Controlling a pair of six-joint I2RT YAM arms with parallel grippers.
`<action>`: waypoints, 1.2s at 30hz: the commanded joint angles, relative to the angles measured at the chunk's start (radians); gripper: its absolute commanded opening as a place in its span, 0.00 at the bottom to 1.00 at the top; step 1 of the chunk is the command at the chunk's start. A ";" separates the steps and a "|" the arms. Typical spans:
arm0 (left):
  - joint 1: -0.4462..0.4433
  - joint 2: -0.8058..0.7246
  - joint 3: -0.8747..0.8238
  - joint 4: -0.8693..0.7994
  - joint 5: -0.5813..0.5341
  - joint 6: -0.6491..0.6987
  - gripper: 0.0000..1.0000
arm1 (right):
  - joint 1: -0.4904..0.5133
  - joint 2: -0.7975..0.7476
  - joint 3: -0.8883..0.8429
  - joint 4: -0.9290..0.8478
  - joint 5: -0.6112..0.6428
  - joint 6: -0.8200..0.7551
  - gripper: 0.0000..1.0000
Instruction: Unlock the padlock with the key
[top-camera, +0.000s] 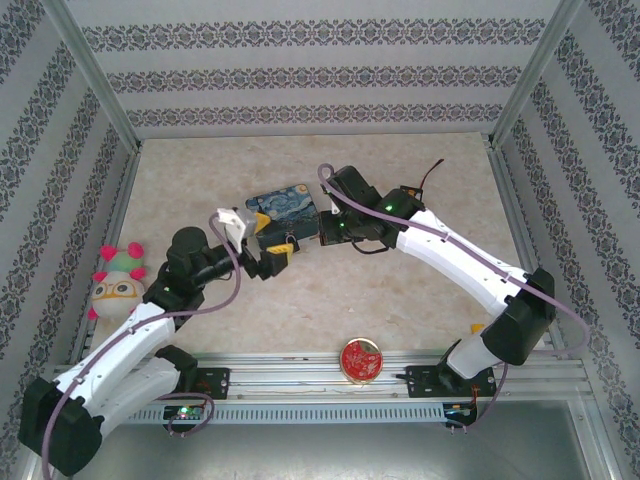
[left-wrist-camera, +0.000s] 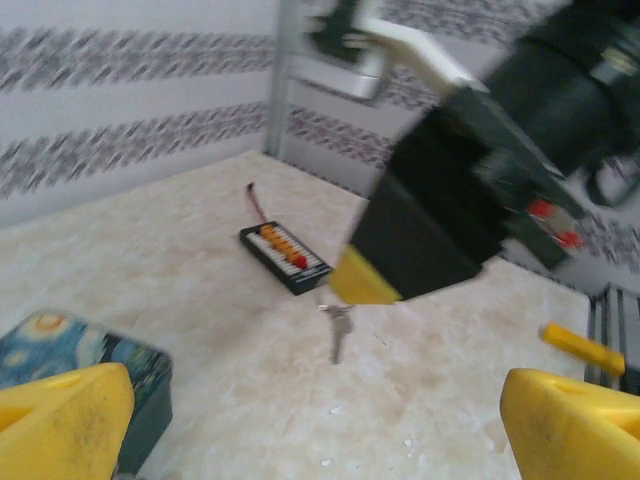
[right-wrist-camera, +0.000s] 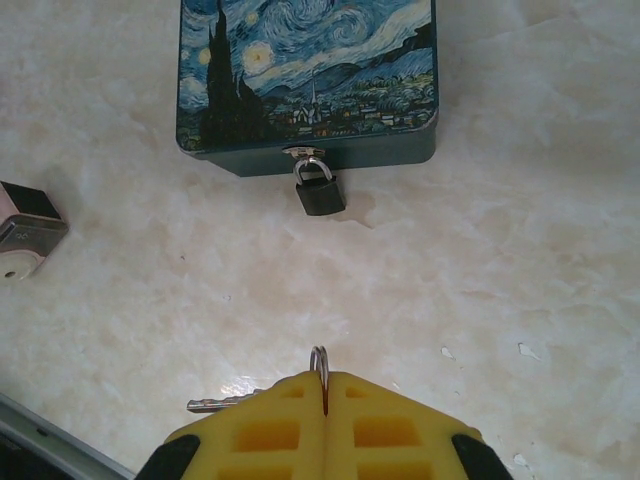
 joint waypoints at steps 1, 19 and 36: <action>-0.072 -0.019 -0.044 0.140 -0.030 0.271 0.93 | -0.020 -0.019 0.051 -0.044 -0.055 0.015 0.00; -0.155 0.311 0.046 0.341 -0.147 0.784 0.74 | -0.186 0.049 0.084 -0.122 -0.452 0.044 0.00; -0.155 0.311 0.124 0.099 -0.015 0.766 0.40 | -0.189 0.075 0.116 -0.151 -0.459 0.044 0.00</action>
